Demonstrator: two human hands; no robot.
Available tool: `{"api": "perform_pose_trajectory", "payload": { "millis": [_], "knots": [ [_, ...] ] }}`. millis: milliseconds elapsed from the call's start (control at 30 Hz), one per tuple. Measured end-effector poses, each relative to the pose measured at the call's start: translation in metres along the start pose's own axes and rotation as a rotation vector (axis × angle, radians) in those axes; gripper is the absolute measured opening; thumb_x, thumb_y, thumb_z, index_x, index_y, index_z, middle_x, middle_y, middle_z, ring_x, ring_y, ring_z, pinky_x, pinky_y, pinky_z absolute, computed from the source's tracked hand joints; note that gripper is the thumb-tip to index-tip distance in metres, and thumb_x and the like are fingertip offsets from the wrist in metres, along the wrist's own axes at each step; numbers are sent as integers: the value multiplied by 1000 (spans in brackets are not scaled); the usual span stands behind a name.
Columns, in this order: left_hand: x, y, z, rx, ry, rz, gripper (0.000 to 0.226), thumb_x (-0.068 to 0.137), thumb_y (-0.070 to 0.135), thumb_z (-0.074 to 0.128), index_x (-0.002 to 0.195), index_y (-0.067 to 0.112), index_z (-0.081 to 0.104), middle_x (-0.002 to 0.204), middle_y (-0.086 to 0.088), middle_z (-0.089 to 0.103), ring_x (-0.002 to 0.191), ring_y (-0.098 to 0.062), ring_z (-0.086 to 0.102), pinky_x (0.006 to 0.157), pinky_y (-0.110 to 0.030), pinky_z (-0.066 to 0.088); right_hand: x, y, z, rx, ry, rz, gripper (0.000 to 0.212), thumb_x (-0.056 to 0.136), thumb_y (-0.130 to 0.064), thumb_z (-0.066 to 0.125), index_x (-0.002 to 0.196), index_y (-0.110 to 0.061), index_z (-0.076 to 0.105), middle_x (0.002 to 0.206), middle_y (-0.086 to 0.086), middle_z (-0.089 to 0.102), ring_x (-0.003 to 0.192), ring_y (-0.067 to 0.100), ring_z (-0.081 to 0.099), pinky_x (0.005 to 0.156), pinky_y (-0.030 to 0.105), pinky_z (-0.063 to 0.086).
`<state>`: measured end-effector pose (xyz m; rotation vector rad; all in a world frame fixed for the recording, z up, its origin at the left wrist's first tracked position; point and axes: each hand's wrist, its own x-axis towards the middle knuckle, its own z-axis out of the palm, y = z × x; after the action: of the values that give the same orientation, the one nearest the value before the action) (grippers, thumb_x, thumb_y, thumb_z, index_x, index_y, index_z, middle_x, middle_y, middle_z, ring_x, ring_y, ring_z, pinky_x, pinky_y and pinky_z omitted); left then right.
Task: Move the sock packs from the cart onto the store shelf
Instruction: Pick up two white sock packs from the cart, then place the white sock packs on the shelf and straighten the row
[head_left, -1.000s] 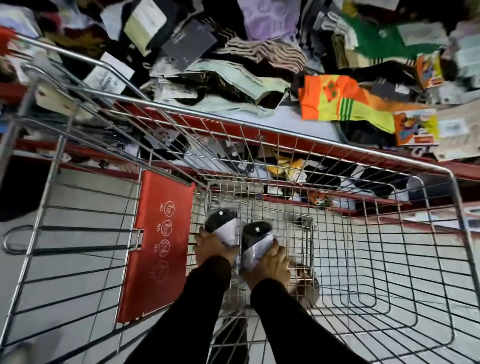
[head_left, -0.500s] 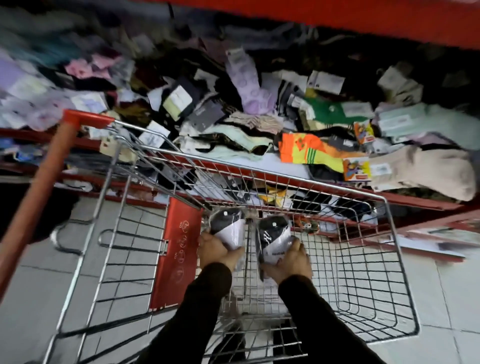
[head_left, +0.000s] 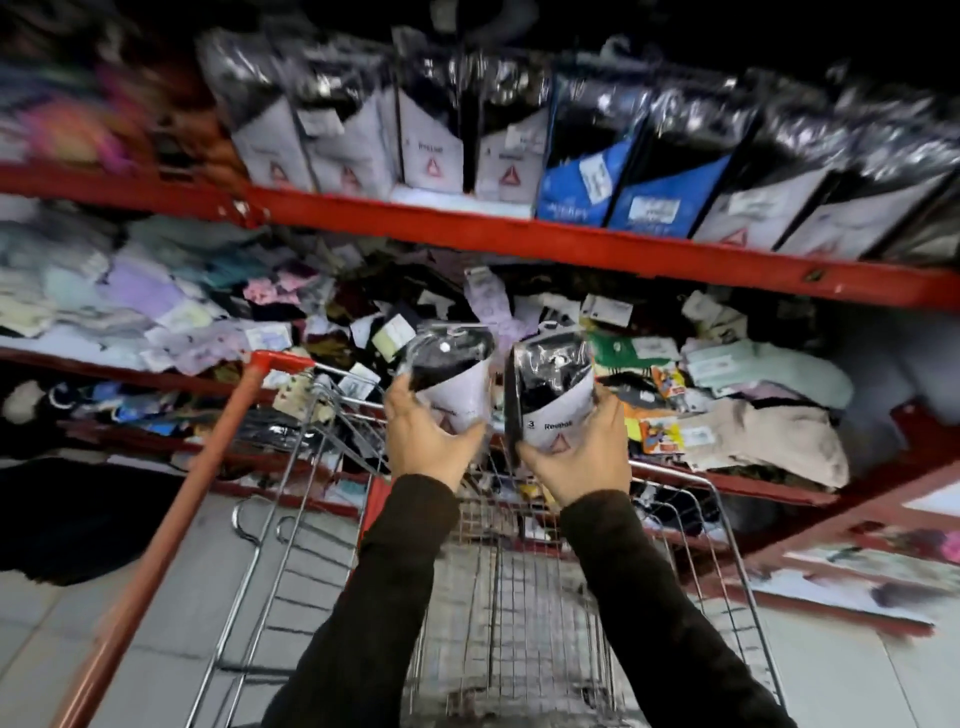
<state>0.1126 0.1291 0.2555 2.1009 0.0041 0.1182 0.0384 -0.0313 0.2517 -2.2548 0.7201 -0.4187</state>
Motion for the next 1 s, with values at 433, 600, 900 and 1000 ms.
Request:
{"api": "perform_pose_trajectory", "payload": {
  "millis": [433, 600, 900, 1000],
  "knots": [
    [117, 126, -58, -285, 306, 492, 92, 65, 25, 90, 135, 25, 30, 140, -7, 40, 124, -5, 38, 100, 2, 24, 100, -146, -50, 301, 379, -401, 104, 55, -41, 92, 133, -32, 24, 135, -3, 40, 129, 16, 43, 106, 20, 33],
    [166, 144, -54, -304, 340, 506, 92, 63, 21, 91, 129, 36, 29, 133, 0, 40, 113, 8, 31, 92, 14, 17, 142, -184, -34, 316, 465, -394, 102, 53, -34, 95, 126, -35, 23, 135, 6, 42, 128, 26, 48, 105, 33, 45],
    [207, 132, -25, -389, 328, 438, 96, 61, 27, 92, 131, 37, 26, 141, -8, 42, 124, -12, 43, 108, -18, 33, 170, -195, 7, 310, 591, -338, 106, 53, -35, 95, 128, -27, 20, 130, 16, 45, 124, 26, 41, 93, 22, 37],
    [212, 127, -19, -386, 313, 428, 99, 62, 26, 92, 134, 34, 25, 143, -9, 40, 128, -12, 41, 111, -18, 30, 177, -192, 11, 282, 595, -340, 108, 51, -36, 96, 129, -23, 21, 130, 16, 45, 123, 25, 42, 96, 22, 37]
  ]
}}
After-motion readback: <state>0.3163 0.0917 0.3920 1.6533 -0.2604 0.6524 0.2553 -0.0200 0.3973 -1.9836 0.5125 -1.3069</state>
